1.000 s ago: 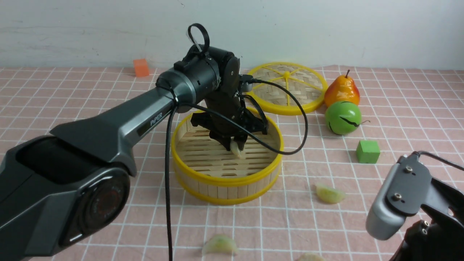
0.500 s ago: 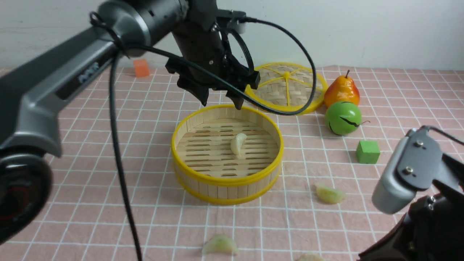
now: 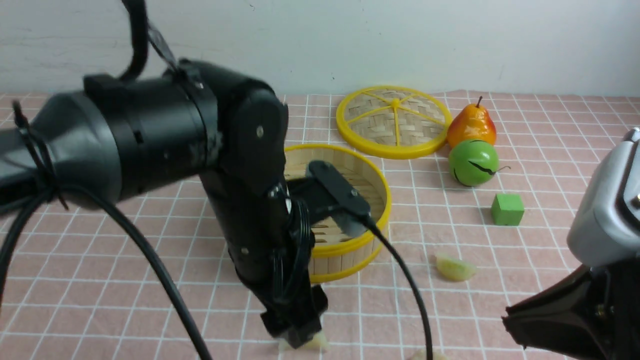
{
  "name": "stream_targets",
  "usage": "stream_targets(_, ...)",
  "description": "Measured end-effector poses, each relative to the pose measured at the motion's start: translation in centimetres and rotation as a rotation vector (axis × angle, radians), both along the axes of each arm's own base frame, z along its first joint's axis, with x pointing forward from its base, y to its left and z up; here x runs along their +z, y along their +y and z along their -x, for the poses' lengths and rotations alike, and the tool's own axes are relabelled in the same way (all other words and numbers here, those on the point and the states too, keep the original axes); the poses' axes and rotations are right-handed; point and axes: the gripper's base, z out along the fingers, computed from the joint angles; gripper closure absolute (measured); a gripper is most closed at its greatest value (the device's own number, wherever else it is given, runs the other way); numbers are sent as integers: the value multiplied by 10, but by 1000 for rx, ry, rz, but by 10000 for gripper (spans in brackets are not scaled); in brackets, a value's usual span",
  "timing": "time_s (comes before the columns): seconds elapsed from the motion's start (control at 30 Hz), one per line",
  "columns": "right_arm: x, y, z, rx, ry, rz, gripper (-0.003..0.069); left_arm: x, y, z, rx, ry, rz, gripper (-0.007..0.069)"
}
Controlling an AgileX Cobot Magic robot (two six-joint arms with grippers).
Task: Put the dumplings into the steamer on the table with the pink tablecloth.
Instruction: 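Reach for and grasp a dumpling on the table with the left gripper, then place the dumpling into the bamboo steamer basket with the left gripper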
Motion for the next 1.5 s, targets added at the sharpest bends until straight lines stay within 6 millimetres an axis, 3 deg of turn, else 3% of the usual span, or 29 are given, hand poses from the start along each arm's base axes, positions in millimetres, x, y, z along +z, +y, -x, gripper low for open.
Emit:
stream_targets(0.47,1,2,3,12,40,-33,605,-93,-20,-22,-26,2,-31,78)
stream_targets(0.6,1,3,3,13,44,-34,601,-97,-20,-26,39,-3,-33,137)
stream_targets(0.8,0,3,4,15,46,-32,594,-93,-21,-30,173,6,-37,417)
stream_targets(1.0,1,3,3,13,44,-34,585,-44,-27,-41,257,-33,-9,424)
stream_targets(1.03,1,3,3,13,44,-34,584,-16,-29,-47,293,-85,23,424)
stream_targets(1.07,1,3,3,13,44,-34,583,-13,-29,-47,297,-92,27,424)
stream_targets(1.13,1,3,3,13,44,-34,582,23,-27,-60,382,-159,80,424)
stream_targets(1.23,1,3,3,13,44,-34,582,46,-17,-79,502,-203,139,424)
stream_targets(1.37,1,3,3,13,44,-34,580,46,7,-118,694,-220,183,424)
stream_targets(1.43,0,3,4,14,44,-33,578,36,16,-134,753,-220,184,424)
stream_targets(1.5,0,2,4,16,48,-31,575,10,24,-156,811,-211,173,424)
